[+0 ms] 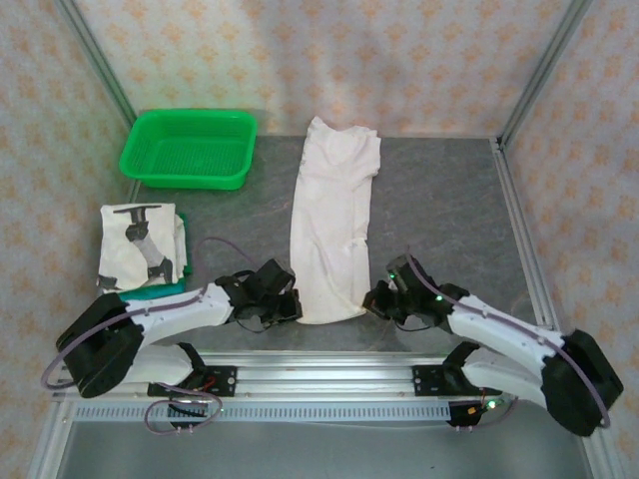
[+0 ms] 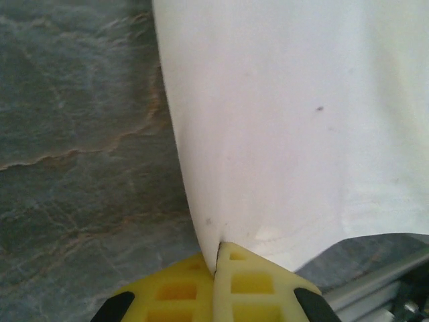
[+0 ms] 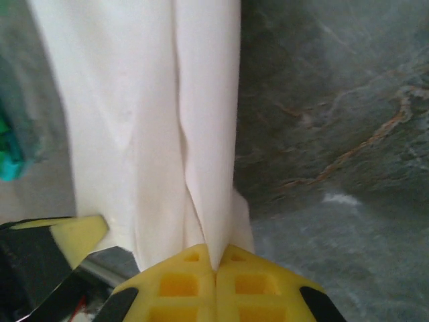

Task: Fold and stack the t-shirts

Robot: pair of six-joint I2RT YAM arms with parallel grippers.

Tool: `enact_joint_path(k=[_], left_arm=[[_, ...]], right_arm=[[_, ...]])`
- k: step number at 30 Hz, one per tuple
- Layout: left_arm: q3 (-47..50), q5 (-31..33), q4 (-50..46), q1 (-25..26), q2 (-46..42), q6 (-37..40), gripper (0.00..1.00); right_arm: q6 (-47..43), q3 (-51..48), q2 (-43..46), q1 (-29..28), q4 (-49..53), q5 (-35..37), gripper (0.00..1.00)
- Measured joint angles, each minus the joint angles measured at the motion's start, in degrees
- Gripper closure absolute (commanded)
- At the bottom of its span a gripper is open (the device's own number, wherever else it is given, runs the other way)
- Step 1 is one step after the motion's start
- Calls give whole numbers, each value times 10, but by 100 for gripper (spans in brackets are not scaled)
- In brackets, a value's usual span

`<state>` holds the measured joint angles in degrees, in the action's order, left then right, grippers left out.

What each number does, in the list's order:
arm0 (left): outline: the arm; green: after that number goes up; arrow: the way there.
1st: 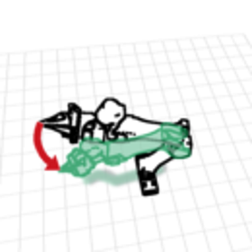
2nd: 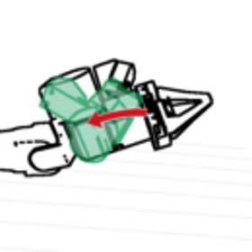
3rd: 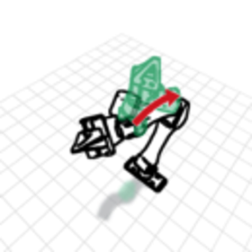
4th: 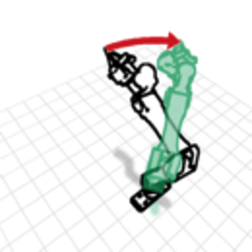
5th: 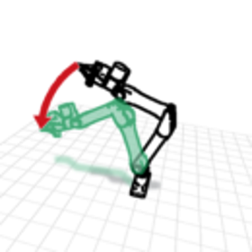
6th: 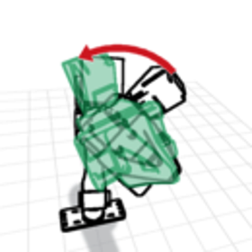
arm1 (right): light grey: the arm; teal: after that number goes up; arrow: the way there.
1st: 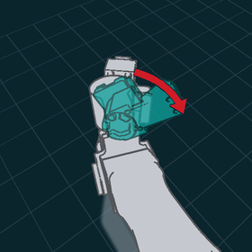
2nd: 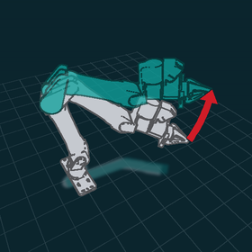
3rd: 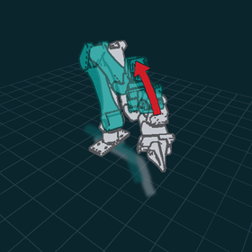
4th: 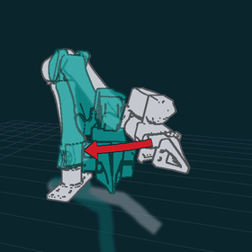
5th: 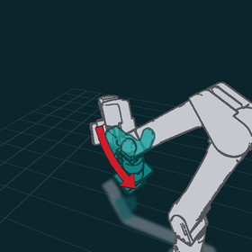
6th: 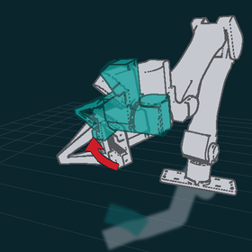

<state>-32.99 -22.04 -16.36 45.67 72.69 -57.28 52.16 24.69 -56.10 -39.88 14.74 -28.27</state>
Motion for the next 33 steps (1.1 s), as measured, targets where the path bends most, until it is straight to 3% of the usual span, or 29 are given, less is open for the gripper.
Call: enact_joint_path(k=[8,12,17,26,33], left_arm=[[-12,-2,-36,0,-47,1,100],[-12,-9,-58,0,-62,-3,100],[-40,-11,-99,-5,-75,-1,100],[-168,-4,-118,-62,14,39,100],[-277,-1,-133,-136,118,105,100]], right_arm=[[61,-28,115,-64,54,40,100],[97,-40,132,-108,85,63,100],[101,-17,127,-113,104,95,100],[15,111,22,-14,104,108,100],[-79,207,-114,81,80,91,100]])
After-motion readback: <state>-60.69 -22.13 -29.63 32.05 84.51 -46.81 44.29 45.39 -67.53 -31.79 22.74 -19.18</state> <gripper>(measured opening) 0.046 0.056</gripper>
